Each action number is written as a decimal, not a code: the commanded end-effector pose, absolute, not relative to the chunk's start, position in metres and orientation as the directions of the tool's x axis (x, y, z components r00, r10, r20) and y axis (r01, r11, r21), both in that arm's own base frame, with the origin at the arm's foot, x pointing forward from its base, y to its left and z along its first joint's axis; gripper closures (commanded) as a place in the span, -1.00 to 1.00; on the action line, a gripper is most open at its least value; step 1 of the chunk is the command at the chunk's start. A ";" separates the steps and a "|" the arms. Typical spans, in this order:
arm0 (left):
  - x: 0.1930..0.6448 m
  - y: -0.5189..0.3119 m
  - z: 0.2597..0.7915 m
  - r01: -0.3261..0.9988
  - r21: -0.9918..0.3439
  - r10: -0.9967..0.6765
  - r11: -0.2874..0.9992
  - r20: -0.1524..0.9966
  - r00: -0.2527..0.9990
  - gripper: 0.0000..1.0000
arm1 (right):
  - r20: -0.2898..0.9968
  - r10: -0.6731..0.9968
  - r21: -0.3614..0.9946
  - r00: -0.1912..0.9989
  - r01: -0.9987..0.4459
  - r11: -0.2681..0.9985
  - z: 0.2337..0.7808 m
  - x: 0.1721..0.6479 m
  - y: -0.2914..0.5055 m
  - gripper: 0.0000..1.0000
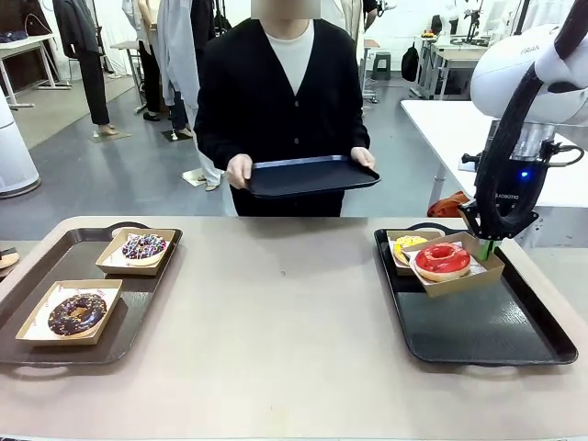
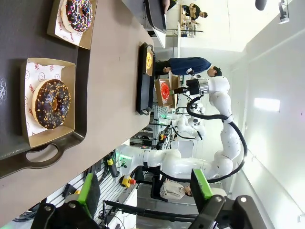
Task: Individually package the donuts and arrange them on the tray.
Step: Place the picked Paper togo box on the Handle tray.
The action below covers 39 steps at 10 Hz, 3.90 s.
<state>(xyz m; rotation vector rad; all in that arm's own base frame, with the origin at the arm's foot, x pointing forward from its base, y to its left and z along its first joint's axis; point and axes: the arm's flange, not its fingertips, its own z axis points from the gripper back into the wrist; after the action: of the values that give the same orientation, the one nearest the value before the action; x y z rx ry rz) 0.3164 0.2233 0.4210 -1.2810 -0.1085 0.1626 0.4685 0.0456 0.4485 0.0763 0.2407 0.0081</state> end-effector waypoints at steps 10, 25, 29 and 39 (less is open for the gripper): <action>0.314 0.224 0.422 -0.048 -0.962 0.177 0.269 0.000 0.984 -1.00 | -0.054 -0.055 0.137 0.997 0.062 0.989 0.413 0.409 0.002 0.97; 0.314 0.224 0.422 -0.048 -0.962 0.177 0.269 0.000 0.984 -1.00 | -0.109 -0.025 0.145 0.994 0.041 0.989 0.338 0.445 -0.004 0.97; 0.314 0.224 0.422 -0.048 -0.962 0.177 0.269 0.000 0.984 -1.00 | -0.083 -0.021 0.154 0.996 0.034 0.987 0.349 0.442 -0.009 -1.00; 0.314 0.224 0.422 -0.048 -0.962 0.177 0.269 0.000 0.984 -1.00 | -0.080 0.064 0.242 0.995 -0.042 0.969 0.369 0.420 -0.025 -1.00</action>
<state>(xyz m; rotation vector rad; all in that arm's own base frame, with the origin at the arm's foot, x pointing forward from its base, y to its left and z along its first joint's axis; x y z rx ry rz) 0.3164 0.2232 0.4209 -1.2811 -0.1082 0.1626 0.4345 -0.0134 0.3605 0.1702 0.0942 0.0025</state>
